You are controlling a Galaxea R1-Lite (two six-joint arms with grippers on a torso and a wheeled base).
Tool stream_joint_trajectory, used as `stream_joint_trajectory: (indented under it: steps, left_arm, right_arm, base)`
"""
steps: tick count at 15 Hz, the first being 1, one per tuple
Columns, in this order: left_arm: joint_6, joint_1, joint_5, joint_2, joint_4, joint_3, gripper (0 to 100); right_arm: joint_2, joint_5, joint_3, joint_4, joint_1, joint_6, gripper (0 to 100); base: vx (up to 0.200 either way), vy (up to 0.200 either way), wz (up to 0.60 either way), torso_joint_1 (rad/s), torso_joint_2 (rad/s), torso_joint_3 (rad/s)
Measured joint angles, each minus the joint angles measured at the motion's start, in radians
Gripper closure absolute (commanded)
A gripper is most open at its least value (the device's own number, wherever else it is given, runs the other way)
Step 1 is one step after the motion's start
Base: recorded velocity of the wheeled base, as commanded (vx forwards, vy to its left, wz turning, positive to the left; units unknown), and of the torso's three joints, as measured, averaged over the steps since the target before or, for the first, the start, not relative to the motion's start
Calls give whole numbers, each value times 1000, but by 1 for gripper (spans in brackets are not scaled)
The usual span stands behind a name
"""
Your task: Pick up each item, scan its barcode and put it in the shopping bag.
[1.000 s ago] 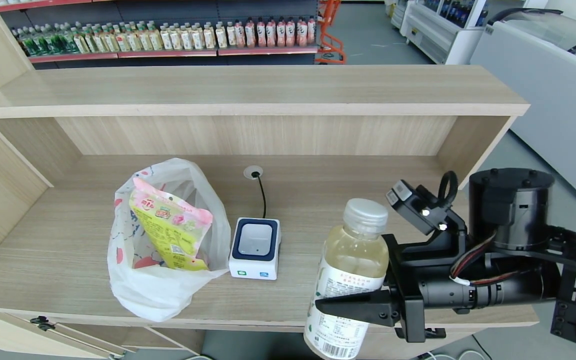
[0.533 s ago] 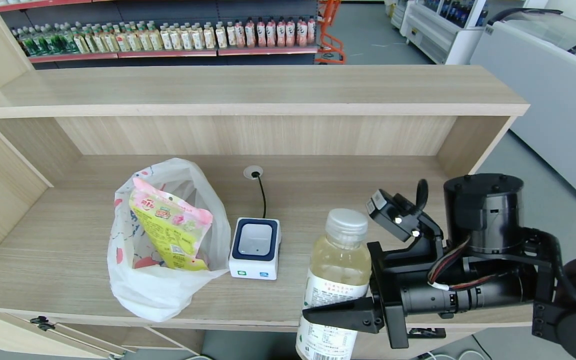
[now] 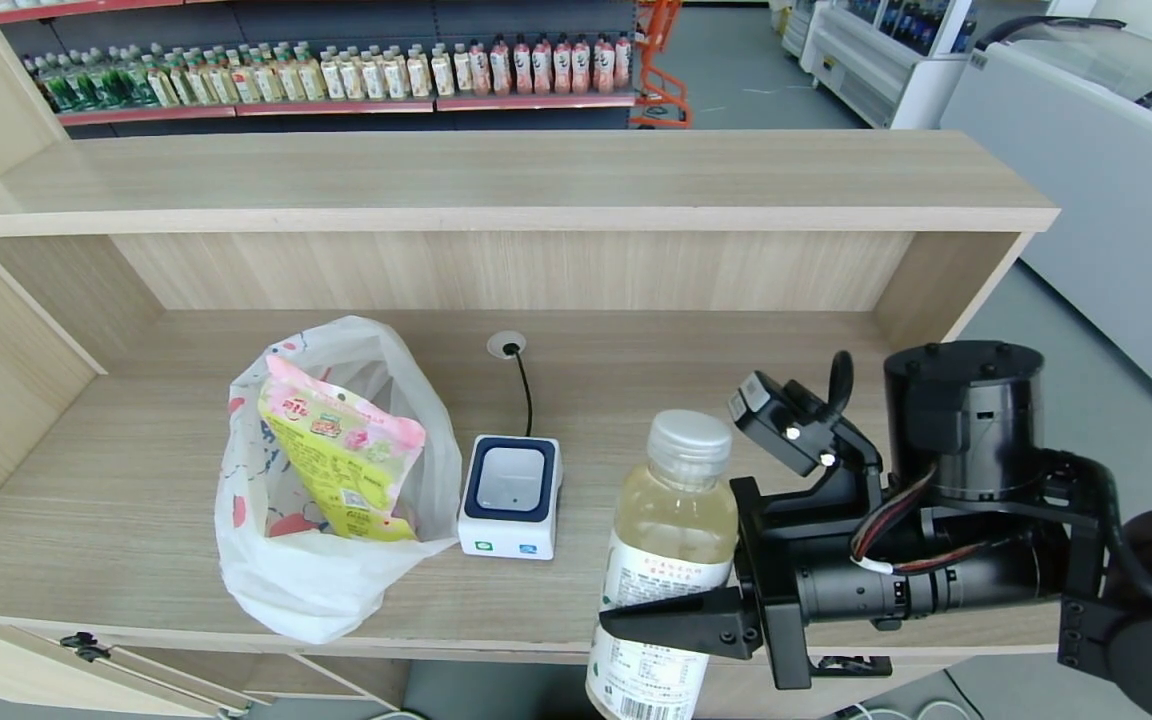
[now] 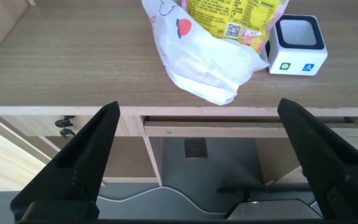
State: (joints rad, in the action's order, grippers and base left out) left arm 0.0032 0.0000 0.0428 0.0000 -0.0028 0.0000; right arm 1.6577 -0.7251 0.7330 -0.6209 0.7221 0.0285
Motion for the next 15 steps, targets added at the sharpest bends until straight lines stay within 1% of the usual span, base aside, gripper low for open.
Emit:
stream_joint_trajectory:
  steps: [15]
  left_arm:
    - [0,0,0,0,0,0,0]
  right_arm:
    - [4,-5,24,13,26,1,100]
  base:
    - [0,0,0,0,0,0]
